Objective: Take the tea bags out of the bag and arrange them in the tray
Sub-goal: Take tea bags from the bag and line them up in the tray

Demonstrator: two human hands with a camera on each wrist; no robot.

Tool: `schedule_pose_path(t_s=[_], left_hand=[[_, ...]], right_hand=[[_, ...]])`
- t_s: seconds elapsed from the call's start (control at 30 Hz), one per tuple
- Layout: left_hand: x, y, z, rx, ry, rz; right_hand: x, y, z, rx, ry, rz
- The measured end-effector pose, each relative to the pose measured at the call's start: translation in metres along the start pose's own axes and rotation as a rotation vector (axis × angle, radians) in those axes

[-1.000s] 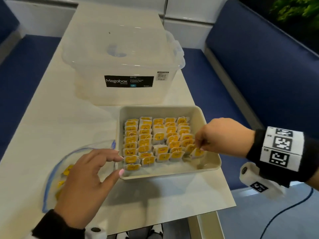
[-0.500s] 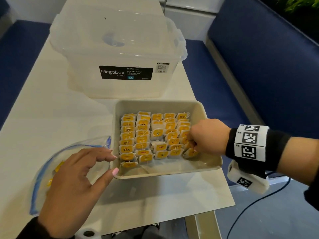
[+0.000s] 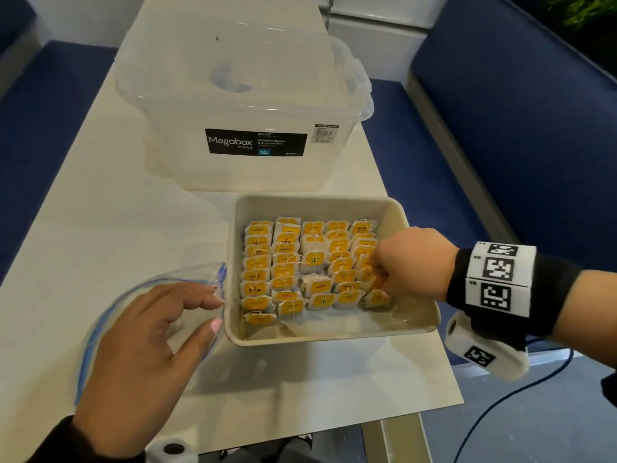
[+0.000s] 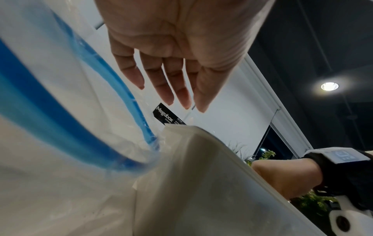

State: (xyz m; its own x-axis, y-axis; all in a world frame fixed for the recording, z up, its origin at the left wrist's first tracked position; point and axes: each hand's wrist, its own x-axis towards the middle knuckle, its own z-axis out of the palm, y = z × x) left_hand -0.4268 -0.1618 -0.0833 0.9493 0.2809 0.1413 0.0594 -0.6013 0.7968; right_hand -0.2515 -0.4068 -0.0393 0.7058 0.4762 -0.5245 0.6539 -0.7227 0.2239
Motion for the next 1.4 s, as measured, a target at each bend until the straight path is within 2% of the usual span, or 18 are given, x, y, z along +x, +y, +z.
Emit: schedule_pose_path(t_s=[0.13, 0.23, 0.33, 0.43, 0.57, 0.6, 0.63, 0.7, 0.8, 0.97, 1.2, 1.3, 1.4], left_hand=[[-0.003, -0.012, -0.022, 0.136, 0.142, -0.056], [-0.012, -0.022, -0.04, 0.261, 0.259, -0.144], [-0.02, -0.029, -0.044, 0.24, 0.226, -0.31], [-0.02, -0.03, -0.03, 0.223, 0.103, -0.339], [-0.011, -0.029, -0.019, 0.227, 0.011, -0.329], [-0.02, -0.036, -0.035, 0.209, 0.065, -0.34], [-0.045, -0.054, -0.08, 0.211, 0.154, -0.373], [-0.042, -0.057, -0.075, 0.214, 0.122, -0.307], [-0.04, -0.052, -0.07, 0.181, 0.086, -0.287], [-0.037, -0.048, -0.063, 0.15, 0.087, -0.274], [-0.026, -0.054, -0.068, 0.17, 0.125, -0.312], [-0.023, -0.055, -0.069, 0.183, 0.123, -0.318], [-0.021, -0.057, -0.067, 0.232, 0.095, -0.314]], right_hand=[[-0.015, -0.018, -0.032, 0.104, 0.163, 0.03], [-0.029, -0.057, -0.056, 0.329, 0.294, -0.043], [-0.032, -0.105, -0.061, 0.554, 0.38, -0.162], [-0.016, -0.149, -0.043, 0.693, 0.368, -0.28], [0.029, -0.189, -0.014, 0.615, 0.253, -0.327], [0.035, -0.216, -0.015, 0.597, 0.217, -0.352], [0.038, -0.274, -0.033, 0.54, 0.179, -0.411], [0.046, -0.284, -0.027, 0.519, 0.146, -0.337], [0.059, -0.288, -0.018, 0.53, 0.16, -0.24], [0.063, -0.28, -0.006, 0.588, 0.207, -0.257], [0.065, -0.261, -0.015, 0.765, 0.132, -0.258], [0.058, -0.248, -0.019, 0.861, 0.146, -0.246], [0.048, -0.237, -0.026, 0.836, 0.175, -0.241]])
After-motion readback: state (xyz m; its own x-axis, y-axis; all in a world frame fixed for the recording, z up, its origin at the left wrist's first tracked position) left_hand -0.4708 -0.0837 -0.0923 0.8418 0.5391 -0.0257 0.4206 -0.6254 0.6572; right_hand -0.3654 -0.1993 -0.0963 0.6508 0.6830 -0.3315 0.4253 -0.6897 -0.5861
